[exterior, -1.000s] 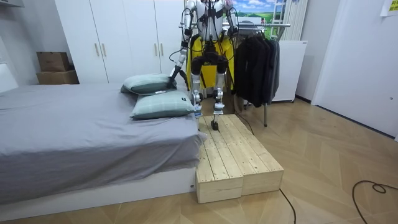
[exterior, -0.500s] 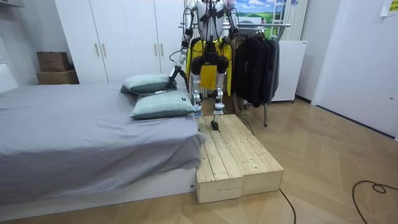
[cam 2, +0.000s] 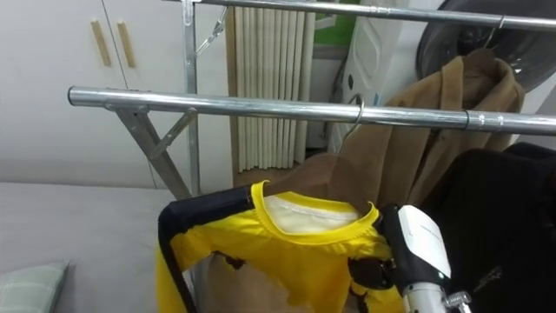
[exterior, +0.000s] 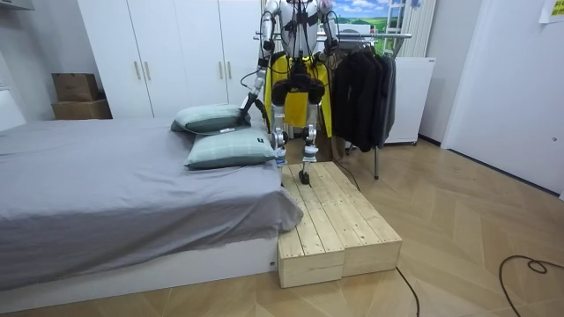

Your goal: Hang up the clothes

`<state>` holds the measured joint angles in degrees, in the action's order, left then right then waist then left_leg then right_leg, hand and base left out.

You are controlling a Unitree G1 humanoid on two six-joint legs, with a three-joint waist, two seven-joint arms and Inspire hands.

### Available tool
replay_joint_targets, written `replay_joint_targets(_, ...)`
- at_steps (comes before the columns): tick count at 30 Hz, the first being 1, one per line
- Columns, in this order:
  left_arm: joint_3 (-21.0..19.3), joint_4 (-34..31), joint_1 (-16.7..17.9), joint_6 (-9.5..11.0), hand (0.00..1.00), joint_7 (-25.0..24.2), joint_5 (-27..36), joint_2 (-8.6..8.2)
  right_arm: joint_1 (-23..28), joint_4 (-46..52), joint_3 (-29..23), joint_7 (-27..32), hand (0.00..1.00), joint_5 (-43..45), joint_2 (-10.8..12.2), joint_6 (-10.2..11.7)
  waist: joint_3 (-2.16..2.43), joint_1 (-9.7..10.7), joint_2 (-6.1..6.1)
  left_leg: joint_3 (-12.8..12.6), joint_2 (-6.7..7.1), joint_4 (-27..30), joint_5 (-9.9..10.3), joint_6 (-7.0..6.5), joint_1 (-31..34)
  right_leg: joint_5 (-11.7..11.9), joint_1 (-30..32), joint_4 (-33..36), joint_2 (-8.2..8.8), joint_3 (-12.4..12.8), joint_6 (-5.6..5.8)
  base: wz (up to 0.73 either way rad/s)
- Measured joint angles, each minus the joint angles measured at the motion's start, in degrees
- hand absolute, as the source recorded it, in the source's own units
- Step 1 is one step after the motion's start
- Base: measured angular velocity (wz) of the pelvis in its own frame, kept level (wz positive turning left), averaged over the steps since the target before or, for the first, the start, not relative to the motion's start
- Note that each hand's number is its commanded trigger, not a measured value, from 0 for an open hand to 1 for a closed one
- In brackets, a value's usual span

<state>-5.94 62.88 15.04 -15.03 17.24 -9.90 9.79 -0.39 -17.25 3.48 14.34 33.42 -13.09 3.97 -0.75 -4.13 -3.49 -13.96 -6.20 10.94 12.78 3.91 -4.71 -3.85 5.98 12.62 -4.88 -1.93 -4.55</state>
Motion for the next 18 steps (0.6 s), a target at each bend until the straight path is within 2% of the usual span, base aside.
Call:
replay_joint_targets(8,0.00,-0.63,0.02,0.00,0.00,-0.09,0.00,0.02,-0.78,-2.41,-0.01,0.58,1.00,-0.80,0.94,0.19,0.00,-0.71,-0.08,0.01,-0.02,0.42,0.02,0.03,-0.15,0.00,-0.28,0.02,0.28,-0.08,0.01,0.00)
replay_joint_targets(9,0.00,-0.69,0.03,0.00,0.00,-0.16,0.00,0.02,-0.79,-2.57,-0.01,0.57,0.93,-0.82,1.02,0.19,-0.01,-0.74,-0.07,0.02,-0.02,0.44,0.02,0.03,-0.22,0.01,-0.36,0.02,0.30,-0.11,-0.01,0.00)
replay_joint_targets(10,0.00,-0.75,0.06,0.00,0.00,-0.25,0.00,0.02,-0.79,-2.73,-0.01,0.54,0.76,-0.84,1.08,0.15,-0.02,-0.78,-0.06,0.04,-0.02,0.44,0.02,0.03,-0.40,0.02,-0.54,0.02,0.31,-0.13,-0.02,0.00)
replay_joint_targets(11,-0.01,-0.80,0.10,0.00,0.00,-0.31,0.00,0.02,-0.79,-2.82,-0.01,0.51,0.68,-0.86,1.10,0.13,-0.05,-0.80,-0.07,0.04,-0.02,0.43,0.03,0.04,-0.57,0.02,-0.72,0.00,0.32,-0.14,-0.02,0.00)
replay_joint_targets(12,-0.03,-0.96,0.27,-0.01,0.00,-0.45,0.01,0.06,-0.78,-3.05,0.01,0.46,0.55,-1.08,1.14,0.06,-0.08,-0.85,0.02,0.04,-0.02,0.42,0.07,0.04,-0.84,0.00,-0.99,0.01,0.31,-0.15,0.01,0.00)
replay_joint_targets(14,-0.02,-1.00,0.27,0.00,0.00,-0.53,0.01,0.20,-0.79,-3.11,0.21,0.49,0.24,-1.43,1.23,-0.10,-0.06,-0.85,-0.08,0.05,-0.02,0.41,0.09,0.01,-0.85,0.00,-0.99,-0.01,0.30,-0.14,0.00,0.00)
replay_joint_targets(15,-0.02,-1.00,0.27,0.00,0.00,-0.53,0.01,0.20,-0.79,-3.43,0.25,0.54,0.02,-1.67,1.29,-0.13,-0.01,-0.83,-0.14,0.05,-0.02,0.42,0.08,0.03,-0.89,0.01,-1.01,0.02,0.31,-0.14,0.00,0.00)
replay_joint_targets(18,-0.03,-1.00,0.30,0.00,0.00,-0.53,0.01,0.22,-0.85,-4.15,0.21,0.92,0.00,-2.03,1.47,-0.32,0.05,-0.84,-0.21,0.06,-0.02,0.42,0.05,0.05,-0.91,0.02,-1.04,0.01,0.32,-0.16,-0.03,0.00)
